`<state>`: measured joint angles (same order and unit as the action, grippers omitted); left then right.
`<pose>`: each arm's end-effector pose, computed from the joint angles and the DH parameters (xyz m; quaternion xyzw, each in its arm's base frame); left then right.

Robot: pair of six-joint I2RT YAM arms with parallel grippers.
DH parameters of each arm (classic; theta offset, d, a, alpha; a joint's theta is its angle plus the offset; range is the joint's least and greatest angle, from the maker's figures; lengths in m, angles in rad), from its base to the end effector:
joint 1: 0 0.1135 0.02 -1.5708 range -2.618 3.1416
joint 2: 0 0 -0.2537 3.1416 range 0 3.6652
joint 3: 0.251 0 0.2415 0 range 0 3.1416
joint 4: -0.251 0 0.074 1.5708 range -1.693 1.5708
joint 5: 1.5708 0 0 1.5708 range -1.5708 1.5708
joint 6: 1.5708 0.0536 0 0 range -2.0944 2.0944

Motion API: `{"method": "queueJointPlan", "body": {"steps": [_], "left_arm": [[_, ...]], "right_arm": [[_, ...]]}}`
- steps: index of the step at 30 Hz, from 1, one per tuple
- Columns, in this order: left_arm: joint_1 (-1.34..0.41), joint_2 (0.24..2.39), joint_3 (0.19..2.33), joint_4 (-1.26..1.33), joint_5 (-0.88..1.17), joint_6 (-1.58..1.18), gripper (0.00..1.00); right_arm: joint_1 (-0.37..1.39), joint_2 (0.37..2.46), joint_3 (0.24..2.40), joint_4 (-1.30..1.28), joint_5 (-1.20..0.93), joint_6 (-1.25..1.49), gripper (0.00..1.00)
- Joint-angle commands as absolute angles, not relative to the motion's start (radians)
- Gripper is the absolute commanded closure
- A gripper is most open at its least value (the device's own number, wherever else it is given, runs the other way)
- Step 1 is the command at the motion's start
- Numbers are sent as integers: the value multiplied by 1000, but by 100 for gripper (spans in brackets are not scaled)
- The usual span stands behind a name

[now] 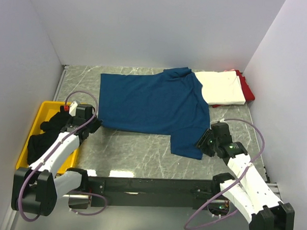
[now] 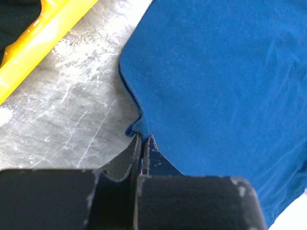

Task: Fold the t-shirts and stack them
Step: Flatten the tshirt out

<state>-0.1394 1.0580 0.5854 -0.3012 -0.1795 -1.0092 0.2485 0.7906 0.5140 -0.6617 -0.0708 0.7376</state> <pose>0.2210 -0.0213 0.1929 -0.4183 0.8178 -0.1406 0.3693 0.1525 0.0426 0.1848 0.2193 0.9242 0.1767 0.2579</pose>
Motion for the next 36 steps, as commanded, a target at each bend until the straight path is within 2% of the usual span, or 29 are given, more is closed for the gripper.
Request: {"method": "queueJointPlan", "body": {"steps": [1, 9, 30, 33, 36], "left_arm": [[-143, 1017, 560, -301, -189, -1014, 100], [-143, 1000, 520, -290, -184, -1025, 99], [-143, 954, 445, -267, -189, -1060, 99], [-143, 950, 430, -270, -210, -1066, 99], [-143, 936, 411, -279, -239, -1077, 99]], "right_arm": [[230, 767, 508, -670, -6, 837, 51], [183, 666, 456, -722, 44, 905, 46], [170, 749, 330, -575, 23, 930, 48], [170, 772, 324, -557, 8, 922, 52], [170, 762, 330, -560, 5, 914, 72]]}}
